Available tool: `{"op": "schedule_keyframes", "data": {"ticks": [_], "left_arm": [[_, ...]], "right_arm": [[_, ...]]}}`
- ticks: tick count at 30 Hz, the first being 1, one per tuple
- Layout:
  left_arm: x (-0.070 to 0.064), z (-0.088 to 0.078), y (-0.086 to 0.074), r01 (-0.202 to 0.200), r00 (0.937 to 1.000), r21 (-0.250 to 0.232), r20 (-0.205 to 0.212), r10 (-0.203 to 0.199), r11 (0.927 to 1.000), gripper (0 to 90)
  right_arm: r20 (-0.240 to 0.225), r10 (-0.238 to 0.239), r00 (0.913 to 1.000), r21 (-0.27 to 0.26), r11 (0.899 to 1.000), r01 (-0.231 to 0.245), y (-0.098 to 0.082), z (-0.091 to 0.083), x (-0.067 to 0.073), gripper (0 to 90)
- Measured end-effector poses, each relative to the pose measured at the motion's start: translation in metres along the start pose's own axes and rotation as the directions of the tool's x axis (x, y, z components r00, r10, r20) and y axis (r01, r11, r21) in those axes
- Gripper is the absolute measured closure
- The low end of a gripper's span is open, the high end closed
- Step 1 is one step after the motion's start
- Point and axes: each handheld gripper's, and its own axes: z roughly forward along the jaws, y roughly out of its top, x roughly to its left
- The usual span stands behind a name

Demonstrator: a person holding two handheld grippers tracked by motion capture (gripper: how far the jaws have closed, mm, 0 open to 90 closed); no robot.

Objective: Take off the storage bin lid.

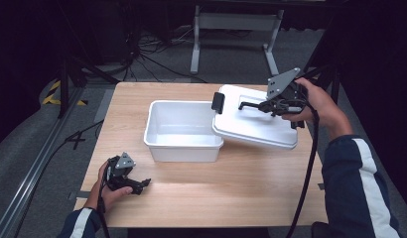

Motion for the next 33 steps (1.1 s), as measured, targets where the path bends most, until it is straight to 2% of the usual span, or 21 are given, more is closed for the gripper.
{"op": "schedule_keyframes", "data": {"ticks": [14,26,33], "left_arm": [[0.000,0.000,0.000,0.001,1.0000,0.002,0.001,-0.001,1.0000,0.6],[0.000,0.000,0.000,-0.002,1.0000,0.001,-0.002,0.002,1.0000,0.6],[0.000,0.000,0.000,0.000,1.0000,0.000,-0.001,0.000,1.0000,0.6]], "right_arm": [[0.017,0.041,0.9990,0.009,0.999,-0.041,-0.025,-0.004,-0.001,84.8],[0.011,0.092,0.9957,0.033,0.995,-0.092,-0.055,0.001,-0.002,84.8],[0.012,0.113,0.9935,0.040,0.993,-0.113,-0.064,0.008,-0.002,84.9]]}}
